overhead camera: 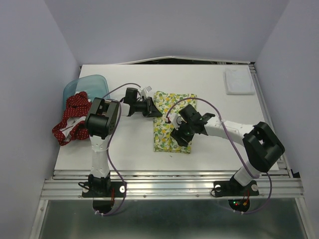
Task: Fold and stack the skirts
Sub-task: Fold the skirt
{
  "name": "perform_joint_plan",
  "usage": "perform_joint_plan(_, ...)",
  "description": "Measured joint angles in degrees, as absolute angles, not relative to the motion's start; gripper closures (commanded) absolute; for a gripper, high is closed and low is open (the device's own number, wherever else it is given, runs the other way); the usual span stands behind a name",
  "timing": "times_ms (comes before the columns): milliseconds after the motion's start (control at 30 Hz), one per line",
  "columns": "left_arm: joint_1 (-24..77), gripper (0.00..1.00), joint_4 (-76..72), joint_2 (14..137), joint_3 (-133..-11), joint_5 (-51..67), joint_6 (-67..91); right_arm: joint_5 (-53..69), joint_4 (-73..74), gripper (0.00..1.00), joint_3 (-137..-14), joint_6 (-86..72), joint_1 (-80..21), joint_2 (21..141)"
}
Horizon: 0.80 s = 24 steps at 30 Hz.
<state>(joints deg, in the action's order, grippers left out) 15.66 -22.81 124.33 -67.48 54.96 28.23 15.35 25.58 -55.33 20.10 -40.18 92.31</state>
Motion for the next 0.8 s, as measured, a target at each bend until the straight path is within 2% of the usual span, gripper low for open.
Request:
perform_joint_plan(267, 16.9, 0.79, -18.1, 123.9, -69.4, 53.7, 24.0, 11.5, 21.7, 0.38, -56.2, 19.7, -40.0, 92.6)
perform_joint_plan(567, 18.4, 0.79, -14.9, 123.8, -71.7, 51.7, 22.3, 15.9, 18.0, 0.41, -71.7, 14.8, -22.0, 106.1)
perform_joint_plan(800, 20.3, 0.79, -15.6, 124.3, -72.8, 50.5, 23.4, 17.1, 17.1, 0.44, -71.4, 15.9, -19.1, 110.3)
